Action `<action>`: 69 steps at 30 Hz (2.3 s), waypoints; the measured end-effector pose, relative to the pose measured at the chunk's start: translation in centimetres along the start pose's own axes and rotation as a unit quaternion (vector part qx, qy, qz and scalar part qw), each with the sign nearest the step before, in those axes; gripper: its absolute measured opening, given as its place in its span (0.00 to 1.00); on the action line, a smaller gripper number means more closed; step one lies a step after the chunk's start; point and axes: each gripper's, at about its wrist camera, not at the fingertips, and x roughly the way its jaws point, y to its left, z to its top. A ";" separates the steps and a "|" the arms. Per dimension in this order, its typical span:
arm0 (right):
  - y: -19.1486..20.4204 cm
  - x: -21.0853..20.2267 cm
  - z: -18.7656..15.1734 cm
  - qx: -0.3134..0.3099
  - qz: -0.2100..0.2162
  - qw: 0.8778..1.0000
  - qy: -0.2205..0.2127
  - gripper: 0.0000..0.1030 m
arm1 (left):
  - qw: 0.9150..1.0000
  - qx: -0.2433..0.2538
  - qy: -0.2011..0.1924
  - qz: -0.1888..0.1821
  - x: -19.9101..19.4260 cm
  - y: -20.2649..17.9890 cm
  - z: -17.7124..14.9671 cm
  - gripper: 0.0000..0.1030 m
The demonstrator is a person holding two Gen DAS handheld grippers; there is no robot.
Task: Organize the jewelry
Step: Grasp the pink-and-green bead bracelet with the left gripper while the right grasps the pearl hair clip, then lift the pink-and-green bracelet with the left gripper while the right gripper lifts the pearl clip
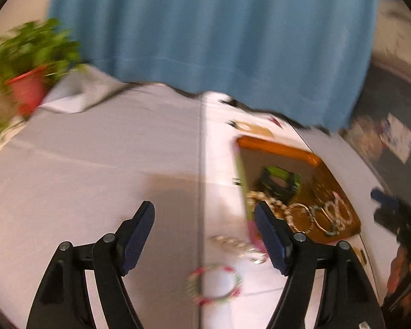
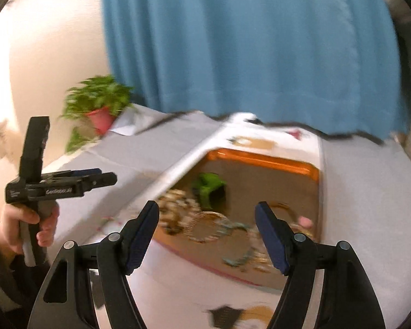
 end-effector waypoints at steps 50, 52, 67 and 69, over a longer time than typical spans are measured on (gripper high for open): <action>15.4 13.2 -4.0 -0.178 0.112 0.957 0.198 0.34 | 0.985 0.115 0.124 0.023 4.7 0.7 -3.6 0.13; 14.6 13.4 -3.7 -0.165 0.090 0.963 0.192 0.11 | 0.986 0.106 0.128 0.020 4.5 0.6 -3.7 0.04; 12.7 3.7 -5.1 -0.042 0.053 0.986 0.150 0.11 | 0.992 0.062 0.100 -0.034 -3.6 -5.7 -4.6 0.04; 12.3 1.1 -5.2 -0.019 0.029 0.991 0.130 0.11 | 0.993 0.062 0.091 -0.045 -5.1 -6.4 -4.7 0.04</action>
